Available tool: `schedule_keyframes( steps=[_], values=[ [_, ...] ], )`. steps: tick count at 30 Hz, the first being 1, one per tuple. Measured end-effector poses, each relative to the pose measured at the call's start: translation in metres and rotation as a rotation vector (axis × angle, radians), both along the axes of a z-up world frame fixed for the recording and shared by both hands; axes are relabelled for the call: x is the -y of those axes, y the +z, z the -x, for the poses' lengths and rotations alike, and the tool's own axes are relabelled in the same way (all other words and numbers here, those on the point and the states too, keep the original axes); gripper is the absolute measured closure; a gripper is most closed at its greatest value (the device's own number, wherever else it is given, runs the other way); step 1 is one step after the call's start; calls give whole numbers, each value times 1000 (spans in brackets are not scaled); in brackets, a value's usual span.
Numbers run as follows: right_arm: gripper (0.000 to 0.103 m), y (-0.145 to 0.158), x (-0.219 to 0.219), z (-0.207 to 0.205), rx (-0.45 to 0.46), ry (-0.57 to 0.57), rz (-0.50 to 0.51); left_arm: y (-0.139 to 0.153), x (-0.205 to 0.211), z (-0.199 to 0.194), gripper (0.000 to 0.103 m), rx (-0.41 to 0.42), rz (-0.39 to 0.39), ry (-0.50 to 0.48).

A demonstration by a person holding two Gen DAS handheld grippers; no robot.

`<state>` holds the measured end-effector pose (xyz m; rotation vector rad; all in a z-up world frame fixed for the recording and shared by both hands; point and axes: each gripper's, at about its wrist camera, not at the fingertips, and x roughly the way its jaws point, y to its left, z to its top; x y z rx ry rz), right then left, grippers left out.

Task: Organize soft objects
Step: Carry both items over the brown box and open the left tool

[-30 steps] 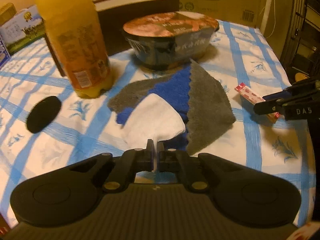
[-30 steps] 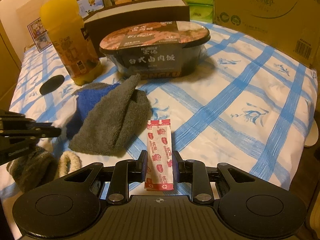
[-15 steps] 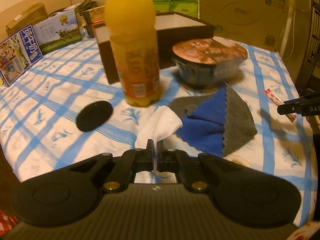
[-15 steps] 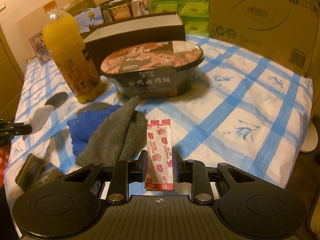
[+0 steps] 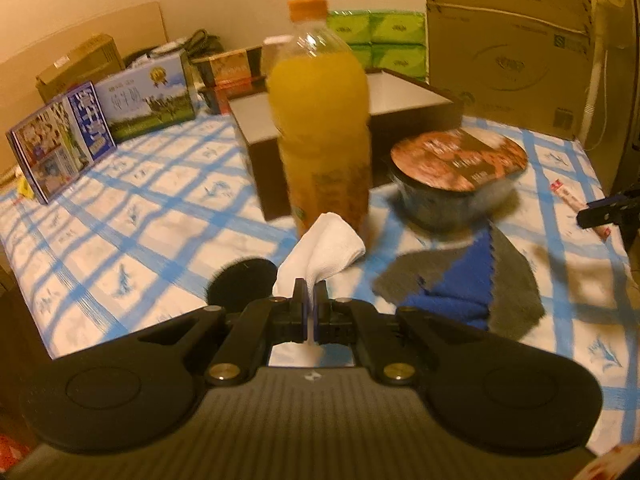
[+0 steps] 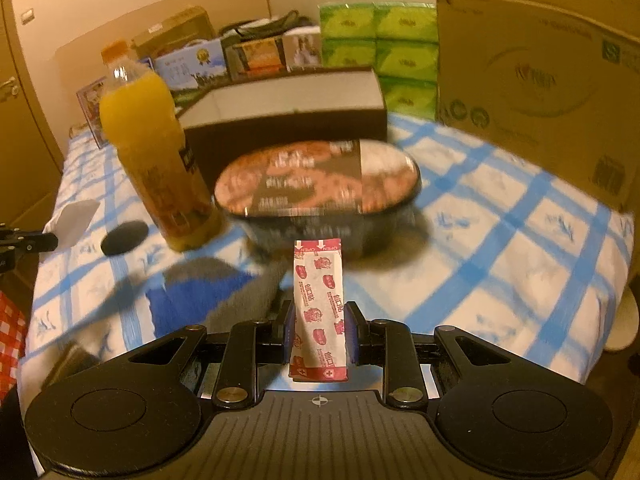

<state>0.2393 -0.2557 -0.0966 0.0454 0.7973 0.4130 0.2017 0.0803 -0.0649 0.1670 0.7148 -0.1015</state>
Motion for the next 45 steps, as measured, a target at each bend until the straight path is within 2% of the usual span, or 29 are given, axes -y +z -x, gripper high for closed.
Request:
schedule_keyframes(
  steps=[8, 14, 22, 33, 39, 45],
  values=[
    [77, 34, -13, -47, 62, 59, -54, 24, -36, -37, 101, 83, -13, 15],
    [77, 51, -28, -92, 95, 96, -97, 38, -53, -75, 101, 152, -44, -15],
    [77, 61, -54, -155, 142, 134, -91, 48, -72, -134, 101, 223, -15, -77],
    [77, 52, -74, -242, 125, 133, -69, 48, -72, -237, 101, 236, 12, -187],
    [77, 44, -78, -280, 120, 112, -37, 39, -57, -290, 101, 203, 6, -223],
    [77, 38, -80, -310, 117, 99, -21, 29, -40, -324, 101, 169, -7, -254]
  ],
)
